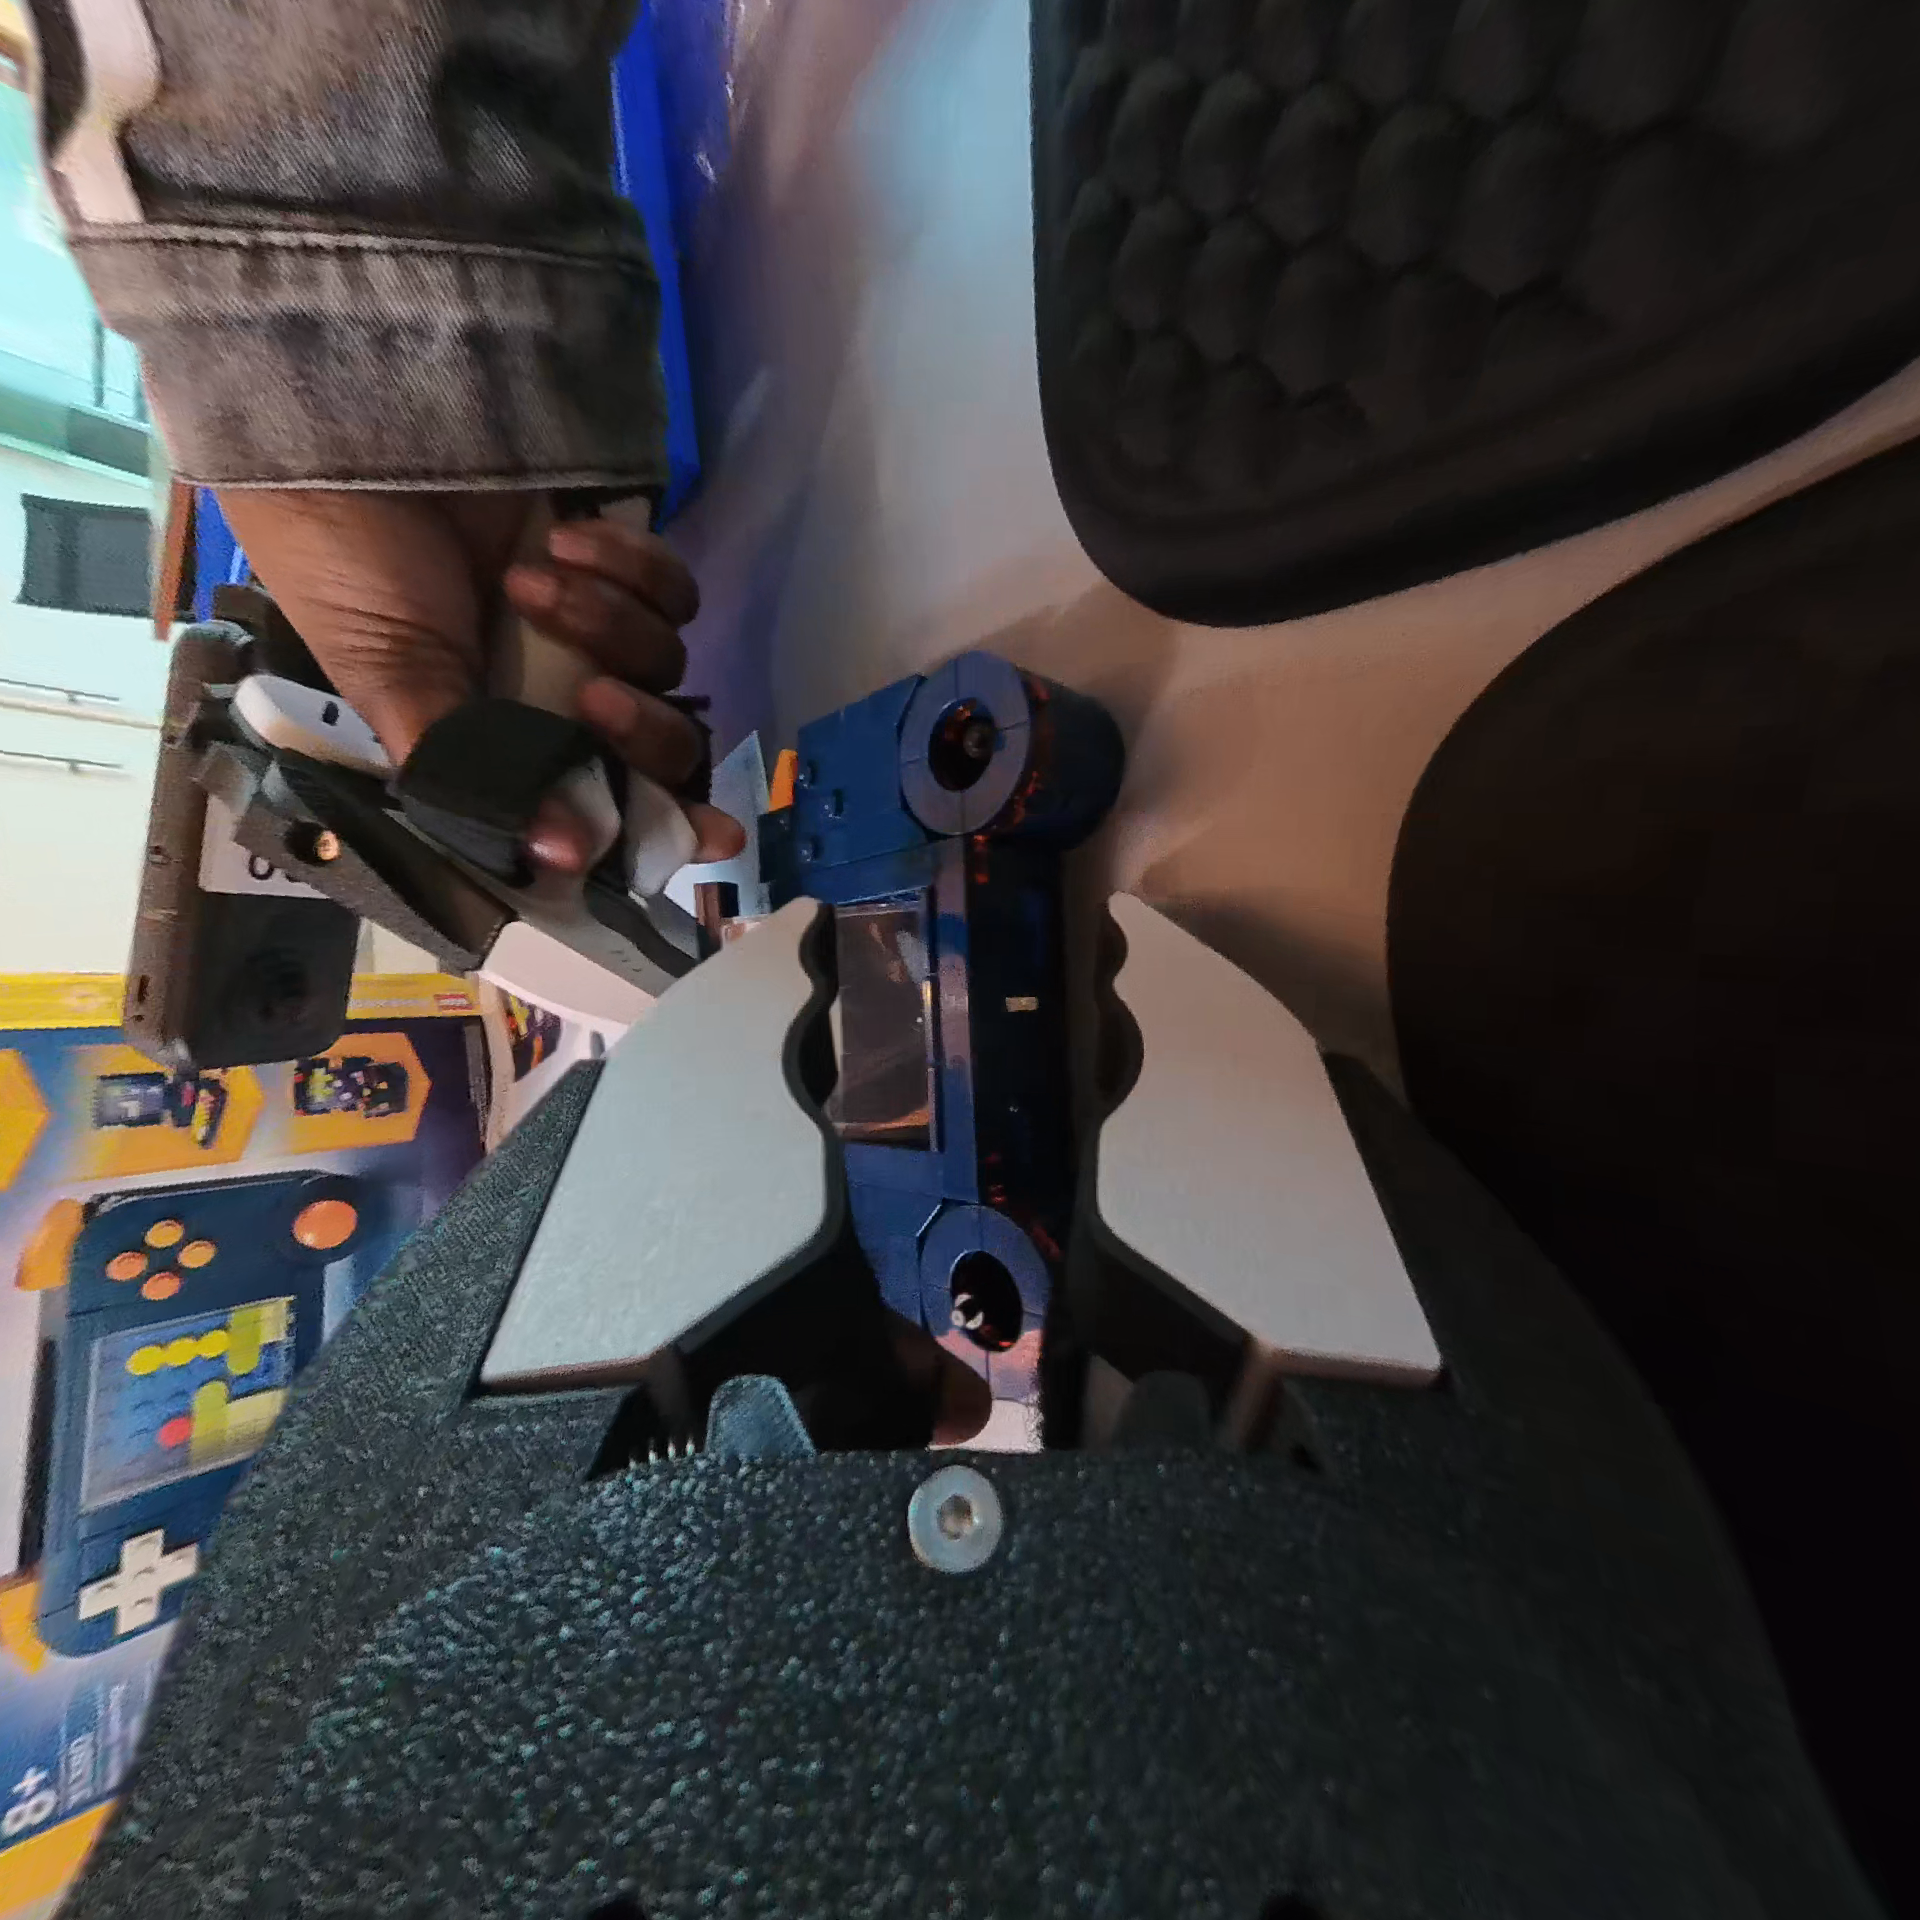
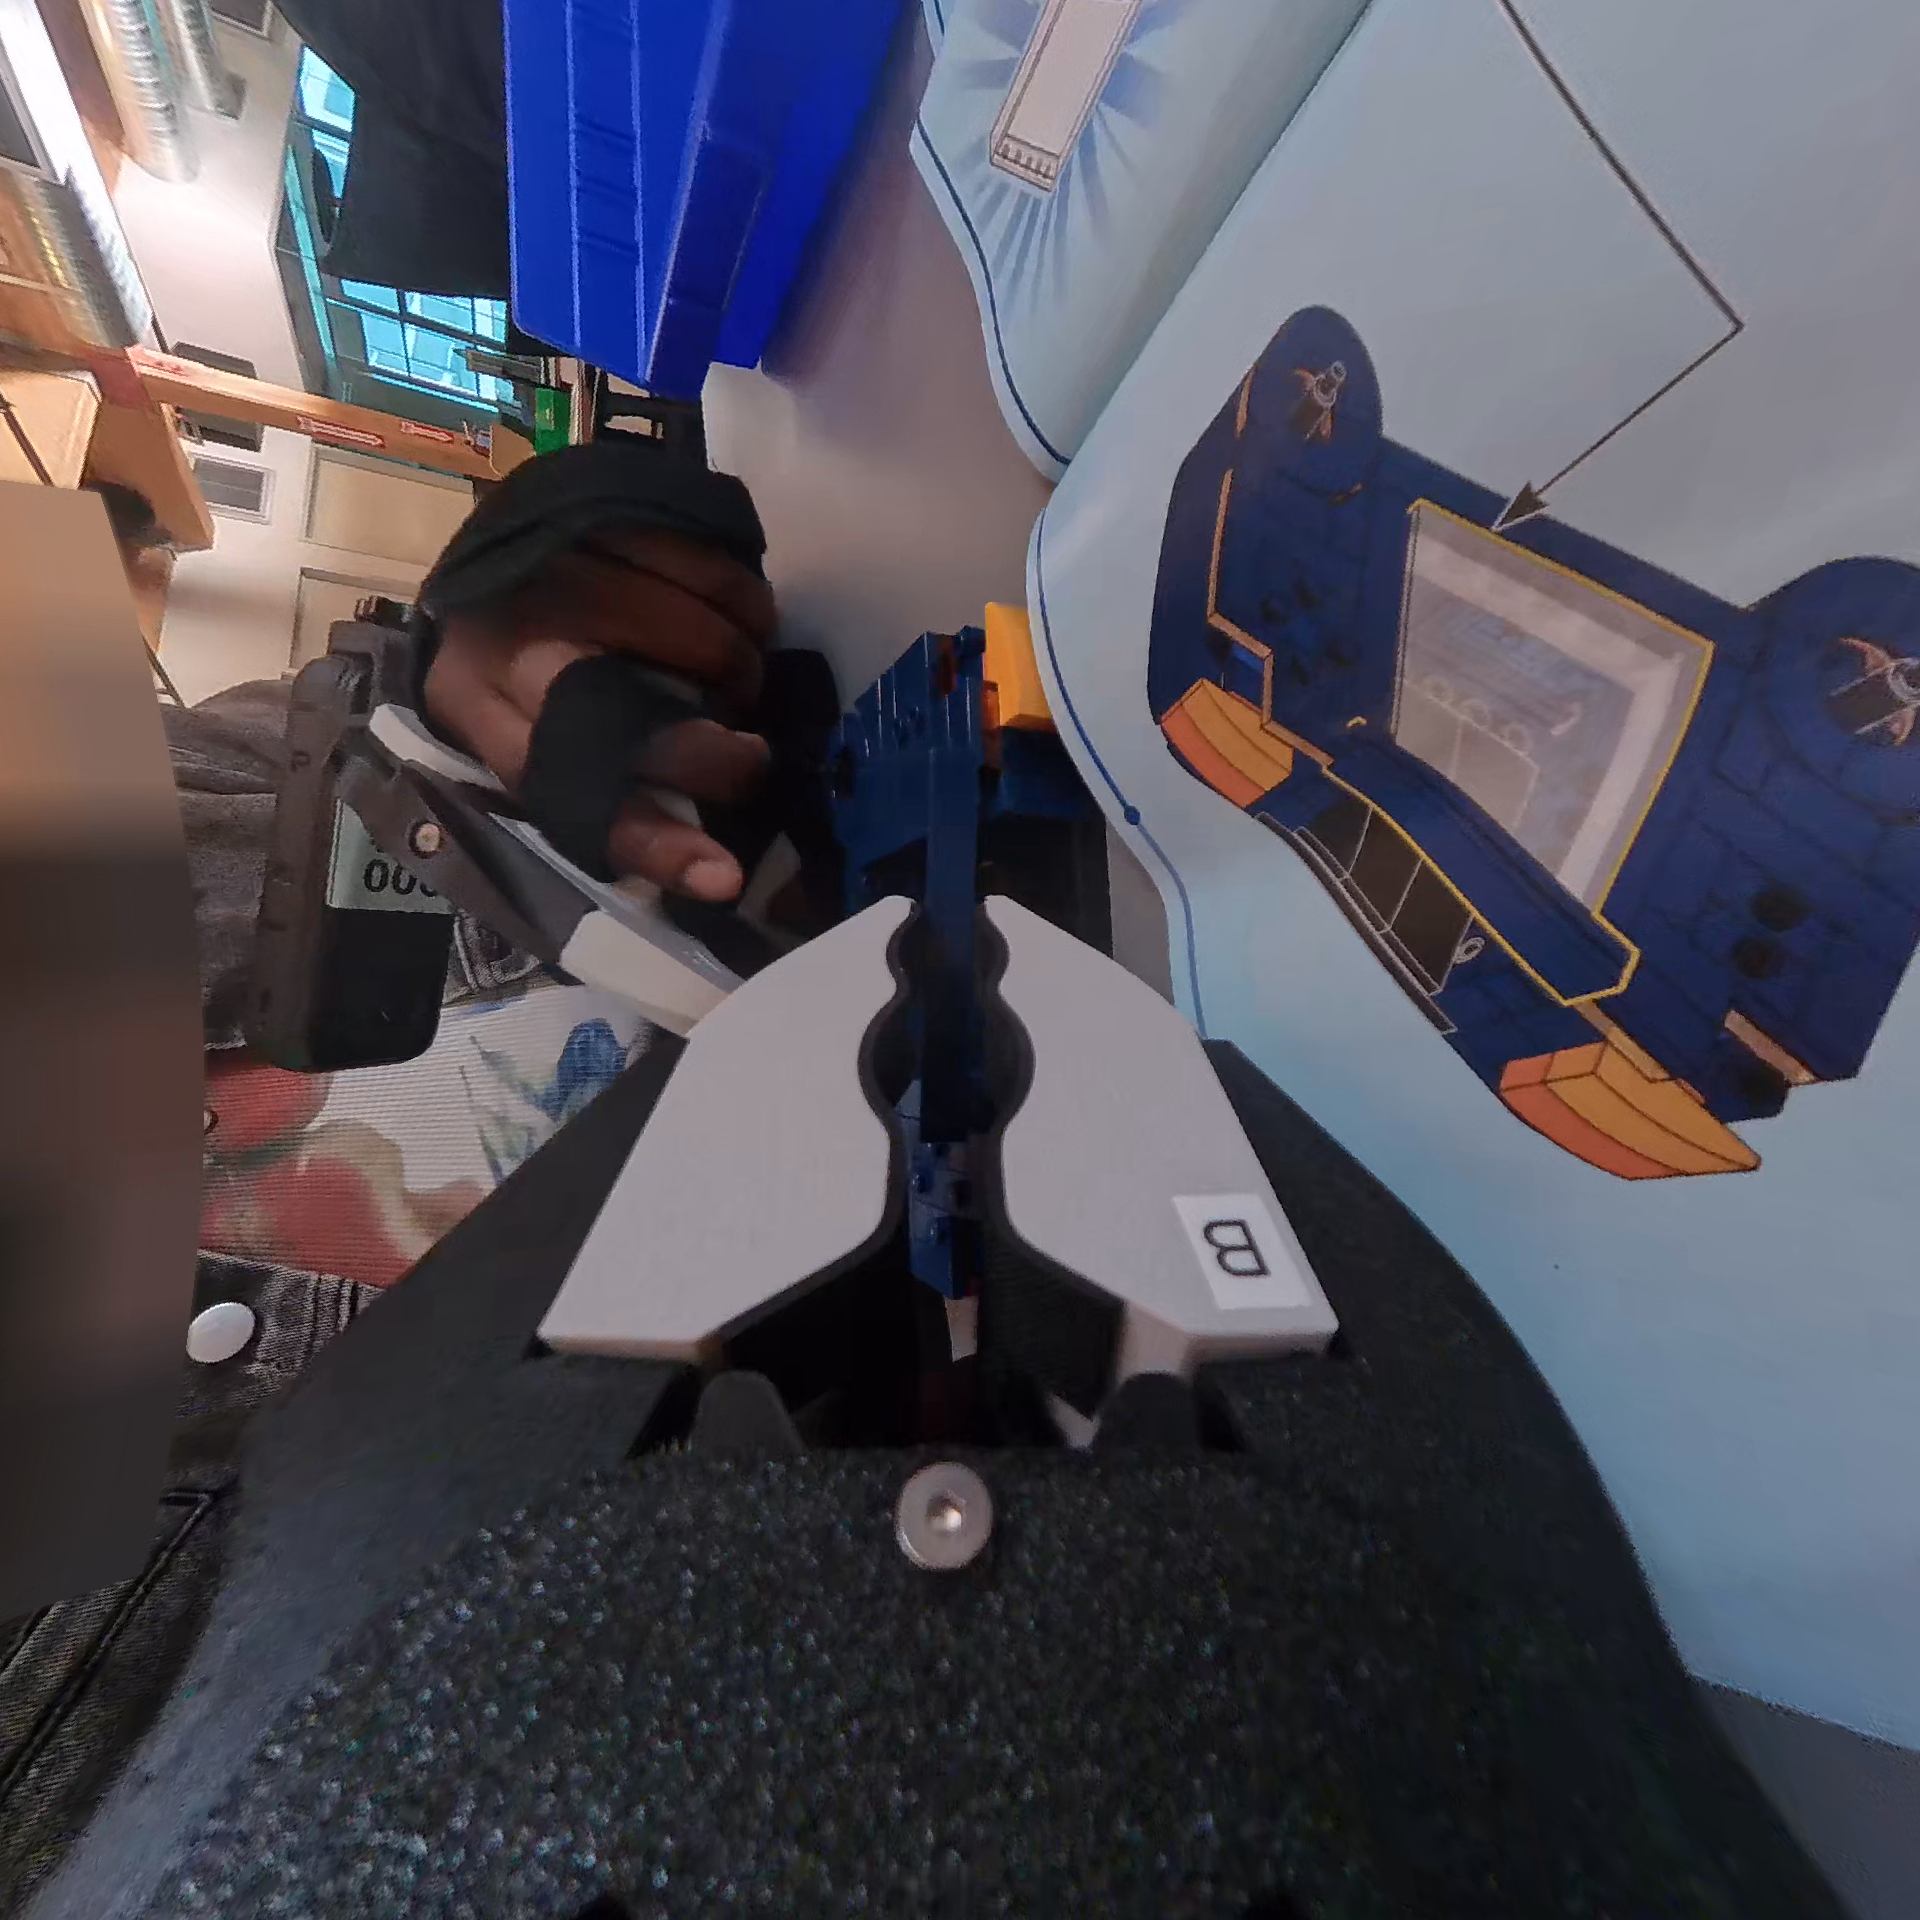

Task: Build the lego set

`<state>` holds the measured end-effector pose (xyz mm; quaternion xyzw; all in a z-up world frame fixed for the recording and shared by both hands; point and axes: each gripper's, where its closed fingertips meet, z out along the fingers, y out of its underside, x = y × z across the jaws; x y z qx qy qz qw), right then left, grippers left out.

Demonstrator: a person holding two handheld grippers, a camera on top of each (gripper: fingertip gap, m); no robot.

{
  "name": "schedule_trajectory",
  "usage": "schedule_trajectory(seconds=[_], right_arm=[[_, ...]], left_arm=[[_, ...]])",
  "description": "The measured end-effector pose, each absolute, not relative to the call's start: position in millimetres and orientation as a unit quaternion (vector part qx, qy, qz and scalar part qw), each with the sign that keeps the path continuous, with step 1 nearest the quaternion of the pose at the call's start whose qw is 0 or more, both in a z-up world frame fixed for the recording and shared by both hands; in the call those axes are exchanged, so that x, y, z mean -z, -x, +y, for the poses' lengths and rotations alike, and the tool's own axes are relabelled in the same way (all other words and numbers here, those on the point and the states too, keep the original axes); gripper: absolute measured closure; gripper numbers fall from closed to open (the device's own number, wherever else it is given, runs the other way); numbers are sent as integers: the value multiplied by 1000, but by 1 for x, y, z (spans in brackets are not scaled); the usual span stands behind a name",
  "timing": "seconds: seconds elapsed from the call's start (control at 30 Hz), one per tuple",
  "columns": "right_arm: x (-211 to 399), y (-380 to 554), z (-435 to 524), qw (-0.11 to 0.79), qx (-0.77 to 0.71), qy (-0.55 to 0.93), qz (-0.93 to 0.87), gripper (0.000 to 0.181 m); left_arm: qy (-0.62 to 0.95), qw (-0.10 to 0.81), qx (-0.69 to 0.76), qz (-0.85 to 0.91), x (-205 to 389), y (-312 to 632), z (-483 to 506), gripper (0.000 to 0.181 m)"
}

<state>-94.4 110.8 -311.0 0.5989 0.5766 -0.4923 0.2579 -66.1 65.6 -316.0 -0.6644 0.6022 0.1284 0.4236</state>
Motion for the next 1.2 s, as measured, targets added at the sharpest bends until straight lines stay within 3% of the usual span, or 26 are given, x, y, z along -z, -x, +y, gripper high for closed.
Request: schedule_trajectory(seconds=[0.3, 0.47, 0.67, 0.8, 1.2], right_arm=[[313, 97, 111, 289, 482, -636, 529, 174], [316, 96, 108, 325, 458, -652, 510, 174], [313, 79, 96, 383, 423, -615, 544, 153], [311, 78, 93, 383, 435, -589, 564, 172], [306, 82, 91, 441, 489, -542, 522, 175]], left_arm=[[695, 470, -199, 506, 306, 95, 74, 118], [695, 491, -210, 481, 306, 94, 71, 122], [702, 502, -201, 464, 306, 95, 69, 121], [702, 505, -201, 460, 305, 96, 68, 119], [702, 520, -195, 445, 302, 103, 61, 115]])
